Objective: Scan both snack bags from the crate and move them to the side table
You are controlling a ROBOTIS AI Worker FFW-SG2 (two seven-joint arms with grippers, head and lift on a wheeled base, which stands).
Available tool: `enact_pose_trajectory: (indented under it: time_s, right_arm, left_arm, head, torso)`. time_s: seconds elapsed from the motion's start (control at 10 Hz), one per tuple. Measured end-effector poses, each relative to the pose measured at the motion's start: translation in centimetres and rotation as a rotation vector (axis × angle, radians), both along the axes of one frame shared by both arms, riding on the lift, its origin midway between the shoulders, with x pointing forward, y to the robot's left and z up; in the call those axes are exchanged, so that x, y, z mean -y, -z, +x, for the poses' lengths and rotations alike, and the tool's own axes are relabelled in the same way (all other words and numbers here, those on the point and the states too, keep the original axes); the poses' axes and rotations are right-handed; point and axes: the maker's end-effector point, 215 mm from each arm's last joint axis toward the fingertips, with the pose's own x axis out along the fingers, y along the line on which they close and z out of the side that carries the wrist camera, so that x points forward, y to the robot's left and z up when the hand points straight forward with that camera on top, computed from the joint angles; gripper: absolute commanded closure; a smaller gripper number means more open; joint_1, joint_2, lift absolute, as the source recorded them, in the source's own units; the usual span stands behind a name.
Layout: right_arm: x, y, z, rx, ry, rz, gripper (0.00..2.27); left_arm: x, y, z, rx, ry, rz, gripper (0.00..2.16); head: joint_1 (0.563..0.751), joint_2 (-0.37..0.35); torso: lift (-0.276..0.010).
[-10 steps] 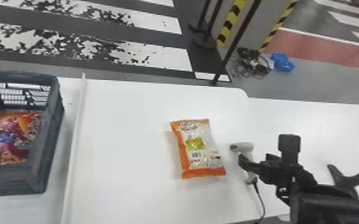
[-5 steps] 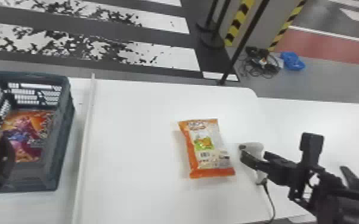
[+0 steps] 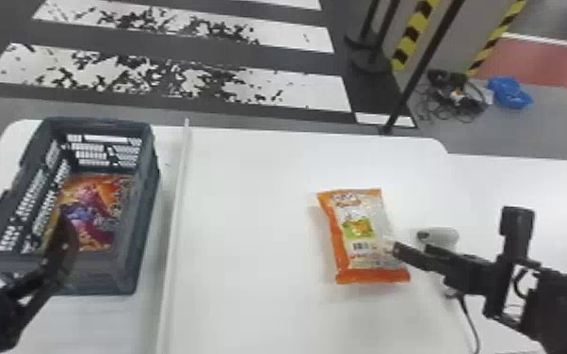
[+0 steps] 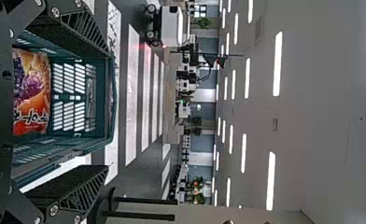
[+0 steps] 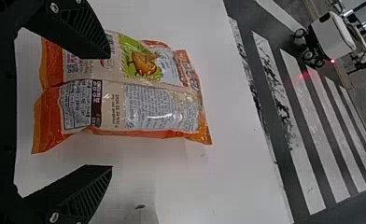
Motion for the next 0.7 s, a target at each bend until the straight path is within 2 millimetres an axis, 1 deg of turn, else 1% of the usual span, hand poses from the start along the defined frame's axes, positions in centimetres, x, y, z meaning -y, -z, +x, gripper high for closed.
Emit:
enact_pose_trajectory:
  time_s: [0.1, 0.3, 0.6, 0.7]
  right_arm:
    - [-0.8, 0.4, 0.2, -0.017, -0.027, 0.039, 0.09]
    - [-1.6, 1.0, 0.6, -0.048, -0.065, 0.077, 0.09]
    - [-2.5, 2.2, 1.2, -0.085, -0.123, 0.043, 0.11]
    - [-2.9, 2.8, 1.2, -0.1, -0.139, 0.026, 0.16]
  left_arm:
    - [0.0, 0.0, 0.0, 0.0, 0.0, 0.0, 0.15]
    - [0.0, 0.0, 0.0, -0.001, 0.0, 0.001, 0.15]
    - [-0.1, 0.0, 0.0, 0.0, -0.001, 0.001, 0.15]
    - [-0.2, 0.0, 0.0, 0.001, -0.002, 0.002, 0.15]
  head:
    - [0.695, -0.151]
    - [0.695, -0.135]
    - [0.695, -0.12]
    - [0.695, -0.113]
  torso:
    - [-0.075]
    - [-0.075]
    - [-0.075]
    - [-0.075]
